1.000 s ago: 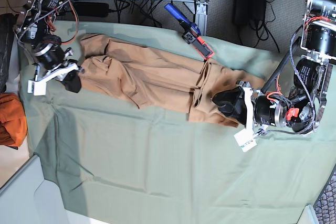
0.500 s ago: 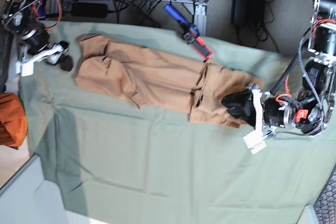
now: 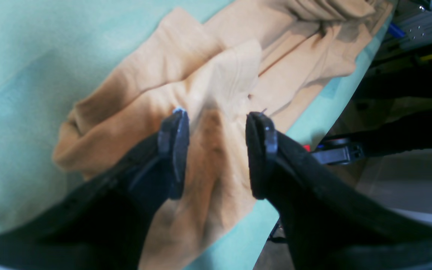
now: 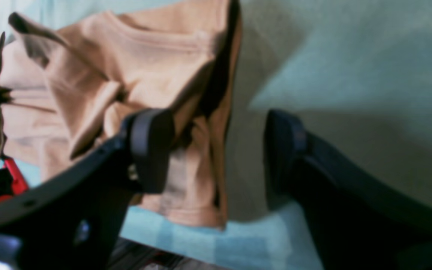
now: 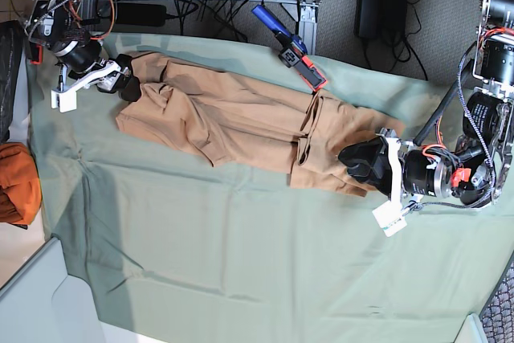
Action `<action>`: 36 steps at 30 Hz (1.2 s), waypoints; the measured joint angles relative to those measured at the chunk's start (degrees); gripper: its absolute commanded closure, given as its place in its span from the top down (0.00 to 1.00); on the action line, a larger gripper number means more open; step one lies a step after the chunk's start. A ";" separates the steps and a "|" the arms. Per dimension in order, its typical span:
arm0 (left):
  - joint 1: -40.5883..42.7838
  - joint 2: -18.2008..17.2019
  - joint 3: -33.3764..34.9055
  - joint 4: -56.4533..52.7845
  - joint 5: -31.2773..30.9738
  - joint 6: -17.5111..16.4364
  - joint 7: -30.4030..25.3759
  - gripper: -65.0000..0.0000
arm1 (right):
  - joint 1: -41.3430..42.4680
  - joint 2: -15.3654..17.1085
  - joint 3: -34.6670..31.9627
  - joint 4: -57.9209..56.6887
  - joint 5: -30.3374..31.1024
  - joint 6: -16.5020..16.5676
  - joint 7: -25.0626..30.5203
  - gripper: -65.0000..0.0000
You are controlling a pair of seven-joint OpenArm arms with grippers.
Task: Fold the T-shirt properly
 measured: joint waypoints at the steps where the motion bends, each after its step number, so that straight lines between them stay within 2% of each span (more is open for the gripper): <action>1: 0.00 0.00 0.00 0.00 0.00 0.00 0.00 0.44 | 0.09 -0.42 0.00 0.00 0.48 0.00 -0.02 0.61; 12: 0.83 0.02 0.00 0.00 -0.17 0.00 0.00 0.44 | 0.17 -3.67 -0.33 0.00 1.18 -0.02 0.04 0.61; 23: 1.88 0.00 0.00 0.00 -0.22 0.00 0.00 0.44 | 2.62 -4.20 -3.19 0.00 1.31 0.00 0.61 0.60; 25: 1.86 0.00 0.00 0.00 -0.26 0.00 -0.02 0.44 | 3.02 -4.20 -3.21 0.00 1.22 0.00 1.09 0.53; 29: 1.77 0.00 0.00 0.00 -0.24 0.00 -0.02 0.44 | 2.99 -4.31 -3.21 0.00 -0.96 0.00 2.58 0.23; 32: 1.77 0.00 0.00 0.00 -0.83 0.00 0.00 0.44 | 2.99 -4.31 -3.21 0.00 -1.97 0.00 3.61 0.04; 33: 1.77 0.00 0.00 0.00 -0.96 0.00 0.00 0.44 | 2.99 -4.31 -3.21 0.00 -2.10 0.00 3.82 0.00; 36: 1.79 -0.02 0.00 0.00 -0.96 0.00 0.00 0.44 | 2.99 -4.31 -3.21 0.00 -3.15 -0.02 3.93 0.00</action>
